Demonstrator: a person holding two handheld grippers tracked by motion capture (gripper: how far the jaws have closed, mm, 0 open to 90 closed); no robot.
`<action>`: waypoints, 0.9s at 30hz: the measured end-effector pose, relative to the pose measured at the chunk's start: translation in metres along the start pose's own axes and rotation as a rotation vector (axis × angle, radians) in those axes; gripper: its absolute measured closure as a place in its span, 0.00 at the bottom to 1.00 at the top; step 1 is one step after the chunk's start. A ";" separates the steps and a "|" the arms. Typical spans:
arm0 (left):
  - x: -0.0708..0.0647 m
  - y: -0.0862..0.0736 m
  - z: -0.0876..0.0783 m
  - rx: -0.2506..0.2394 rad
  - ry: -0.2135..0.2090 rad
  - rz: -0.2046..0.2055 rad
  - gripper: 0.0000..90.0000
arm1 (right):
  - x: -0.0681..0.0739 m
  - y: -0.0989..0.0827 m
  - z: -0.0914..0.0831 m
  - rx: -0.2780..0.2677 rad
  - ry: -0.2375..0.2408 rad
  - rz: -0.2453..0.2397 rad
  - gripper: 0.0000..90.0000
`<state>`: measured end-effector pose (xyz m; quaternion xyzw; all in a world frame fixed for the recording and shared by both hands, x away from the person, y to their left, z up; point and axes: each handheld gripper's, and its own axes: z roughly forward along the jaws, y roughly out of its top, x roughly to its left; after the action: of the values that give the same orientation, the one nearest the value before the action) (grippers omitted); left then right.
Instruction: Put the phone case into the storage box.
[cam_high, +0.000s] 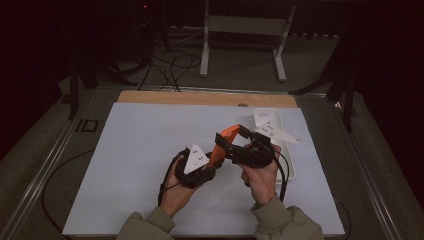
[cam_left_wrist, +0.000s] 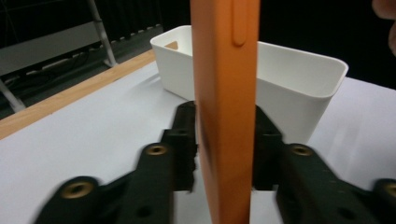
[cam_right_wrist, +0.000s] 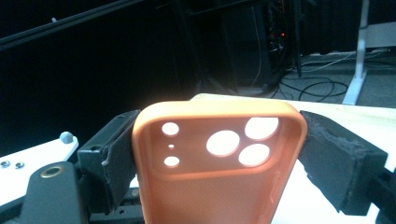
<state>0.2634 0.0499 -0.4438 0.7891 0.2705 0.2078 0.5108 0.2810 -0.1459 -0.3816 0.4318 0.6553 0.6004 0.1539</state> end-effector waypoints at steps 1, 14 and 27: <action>0.000 0.000 0.000 -0.004 0.005 -0.006 0.65 | 0.000 0.000 0.000 0.002 0.004 0.003 0.19; 0.008 0.001 -0.007 -0.021 0.084 -0.091 0.07 | 0.000 -0.002 0.003 0.014 0.029 0.005 0.19; 0.015 0.002 -0.019 -0.030 0.066 -0.104 0.01 | -0.001 -0.001 0.003 0.011 0.028 -0.003 0.19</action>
<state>0.2637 0.0720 -0.4335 0.7591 0.3245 0.2108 0.5235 0.2833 -0.1448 -0.3830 0.4230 0.6614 0.6025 0.1433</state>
